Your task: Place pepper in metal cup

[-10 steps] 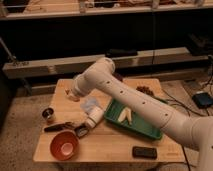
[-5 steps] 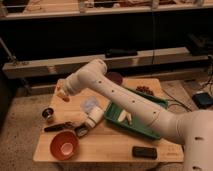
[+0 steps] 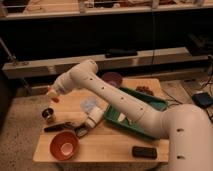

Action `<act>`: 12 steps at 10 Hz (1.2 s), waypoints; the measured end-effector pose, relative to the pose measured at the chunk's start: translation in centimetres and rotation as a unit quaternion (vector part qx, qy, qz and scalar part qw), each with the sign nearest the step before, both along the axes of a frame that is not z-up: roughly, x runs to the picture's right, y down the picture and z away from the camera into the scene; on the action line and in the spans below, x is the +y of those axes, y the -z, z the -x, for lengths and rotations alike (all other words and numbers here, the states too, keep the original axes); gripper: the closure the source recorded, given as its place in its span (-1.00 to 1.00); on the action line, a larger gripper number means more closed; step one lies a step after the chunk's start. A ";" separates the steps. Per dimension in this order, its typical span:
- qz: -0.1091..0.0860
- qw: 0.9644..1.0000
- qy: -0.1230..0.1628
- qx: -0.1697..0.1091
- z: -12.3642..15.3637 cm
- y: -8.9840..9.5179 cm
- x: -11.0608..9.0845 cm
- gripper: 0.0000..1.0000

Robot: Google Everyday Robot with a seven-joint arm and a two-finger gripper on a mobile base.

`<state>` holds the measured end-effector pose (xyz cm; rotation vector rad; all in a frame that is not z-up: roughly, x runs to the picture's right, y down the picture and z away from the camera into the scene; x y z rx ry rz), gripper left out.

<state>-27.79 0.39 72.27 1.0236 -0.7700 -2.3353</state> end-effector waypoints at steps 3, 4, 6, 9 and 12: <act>0.012 0.999 0.011 -0.033 2.0 0.1 1.0 1.00; 0.015 0.999 0.014 -0.037 2.3 0.1 1.3 1.00; 0.025 0.999 0.023 -0.042 2.4 -0.8 2.9 1.00; 0.033 0.997 0.041 -0.052 3.6 -1.1 4.5 1.00; 0.039 0.996 0.054 -0.063 4.4 -1.8 5.5 1.00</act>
